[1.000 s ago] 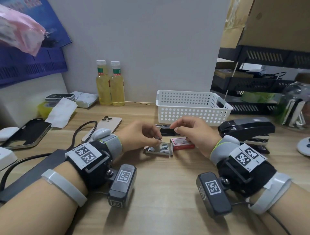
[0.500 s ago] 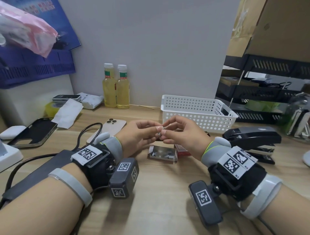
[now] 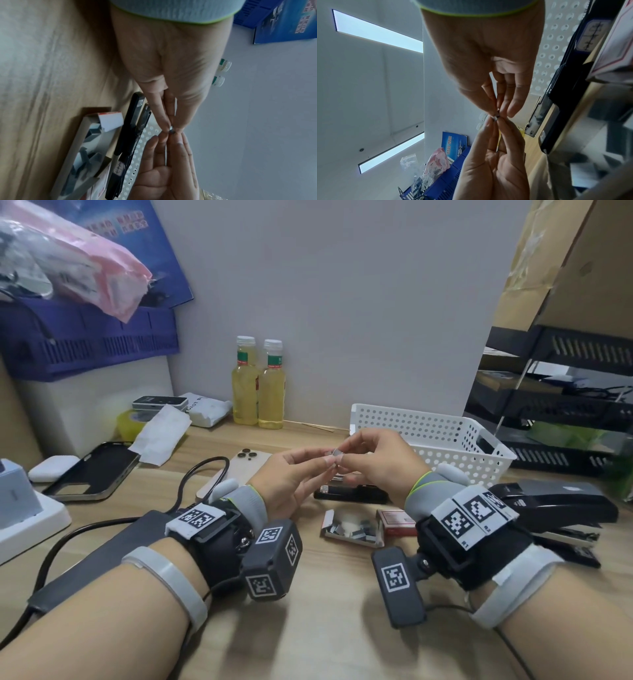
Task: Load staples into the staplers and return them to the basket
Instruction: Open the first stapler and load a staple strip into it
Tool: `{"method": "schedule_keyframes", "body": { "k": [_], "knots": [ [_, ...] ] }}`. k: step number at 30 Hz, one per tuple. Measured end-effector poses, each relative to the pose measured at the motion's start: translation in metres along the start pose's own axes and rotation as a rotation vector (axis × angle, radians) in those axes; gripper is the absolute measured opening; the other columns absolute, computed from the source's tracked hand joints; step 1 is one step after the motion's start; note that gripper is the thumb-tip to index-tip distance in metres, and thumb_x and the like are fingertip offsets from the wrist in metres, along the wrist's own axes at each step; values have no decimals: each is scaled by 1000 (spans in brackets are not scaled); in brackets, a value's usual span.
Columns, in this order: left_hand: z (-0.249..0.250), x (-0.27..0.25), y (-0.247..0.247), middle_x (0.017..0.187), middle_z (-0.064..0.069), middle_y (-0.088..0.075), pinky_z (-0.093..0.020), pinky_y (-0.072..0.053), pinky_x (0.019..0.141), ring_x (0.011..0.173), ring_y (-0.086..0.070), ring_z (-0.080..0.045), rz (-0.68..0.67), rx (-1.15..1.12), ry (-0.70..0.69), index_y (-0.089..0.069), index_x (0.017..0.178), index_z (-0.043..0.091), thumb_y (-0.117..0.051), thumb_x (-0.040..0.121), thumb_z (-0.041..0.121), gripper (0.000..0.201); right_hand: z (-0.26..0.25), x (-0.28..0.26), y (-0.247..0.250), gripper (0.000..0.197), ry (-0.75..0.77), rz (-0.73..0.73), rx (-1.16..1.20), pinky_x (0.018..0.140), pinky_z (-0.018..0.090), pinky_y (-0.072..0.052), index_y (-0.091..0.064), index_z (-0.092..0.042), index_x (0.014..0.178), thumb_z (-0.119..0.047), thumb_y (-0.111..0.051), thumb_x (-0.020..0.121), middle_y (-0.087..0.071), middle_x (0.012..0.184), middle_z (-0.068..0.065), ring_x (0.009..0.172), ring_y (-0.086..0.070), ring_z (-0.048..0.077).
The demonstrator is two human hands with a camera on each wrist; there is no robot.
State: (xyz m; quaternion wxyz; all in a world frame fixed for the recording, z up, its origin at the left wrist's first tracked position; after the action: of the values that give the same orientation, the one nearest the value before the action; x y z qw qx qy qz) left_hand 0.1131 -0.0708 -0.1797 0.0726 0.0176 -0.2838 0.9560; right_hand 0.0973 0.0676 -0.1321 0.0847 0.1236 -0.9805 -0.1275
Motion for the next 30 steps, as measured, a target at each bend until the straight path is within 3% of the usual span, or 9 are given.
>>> {"method": "schedule_keyframes", "body": {
  "k": [3,5,8,14,20,26,30],
  "knots": [
    [0,0,2,99,-18,-74,-26,-59,84,93,-73,-25,43,100,-53,-69,104,-6,-70,81,-6,23,5,1,-1,6,-46,2,54,59,27,-60,-65,-2,88,-1,-71,88,-65,78,12,58,-68,12],
    [-1,0,3,98,-19,-74,-30,-59,87,92,-73,-29,62,159,-77,-69,99,-4,-68,82,-10,18,10,2,-1,8,-66,-8,60,63,29,-61,-64,-2,87,-1,-72,87,-67,79,13,58,-69,14],
    [-3,-1,3,104,-24,-71,-37,-56,97,100,-70,-36,61,210,-84,-69,101,-4,-74,75,-9,27,14,1,-1,9,-77,-44,112,70,31,-63,-63,-1,88,3,-71,87,-69,81,16,64,-72,18],
    [2,-2,3,97,-17,-73,-38,-54,99,97,-69,-31,65,310,-121,-69,101,0,-73,77,-11,27,18,0,1,14,-105,-113,264,70,24,-62,-64,8,99,9,-68,87,-72,82,17,70,-75,19],
    [6,-1,8,103,-18,-73,-44,-47,107,101,-68,-30,78,370,-165,-72,101,3,-79,74,-7,30,22,2,1,6,-89,-131,317,78,25,-62,-65,8,91,13,-65,88,-71,85,21,76,-74,22],
    [5,0,8,100,-16,-74,-43,-49,104,97,-69,-29,65,372,-169,-77,91,13,-83,70,4,24,25,2,0,10,-106,-123,332,73,23,-62,-67,7,91,15,-63,87,-70,81,17,72,-73,19],
    [4,1,11,97,-16,-74,-44,-54,98,94,-70,-30,86,387,-161,-73,95,6,-77,80,-1,18,27,0,-1,9,-134,-142,284,72,24,-62,-70,1,92,8,-66,89,-73,79,11,73,-73,16]
  ]
}}
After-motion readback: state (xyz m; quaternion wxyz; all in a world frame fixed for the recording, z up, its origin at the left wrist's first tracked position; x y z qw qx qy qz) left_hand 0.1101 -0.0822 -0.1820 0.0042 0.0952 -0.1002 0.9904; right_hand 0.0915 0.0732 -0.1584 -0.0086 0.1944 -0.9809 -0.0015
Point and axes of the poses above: each hand's wrist, its own x-axis towards the middle knuckle, its own y-axis out of the back of the hand, z = x × y, the point moved 7 cm from there along x, towards the middle knuckle
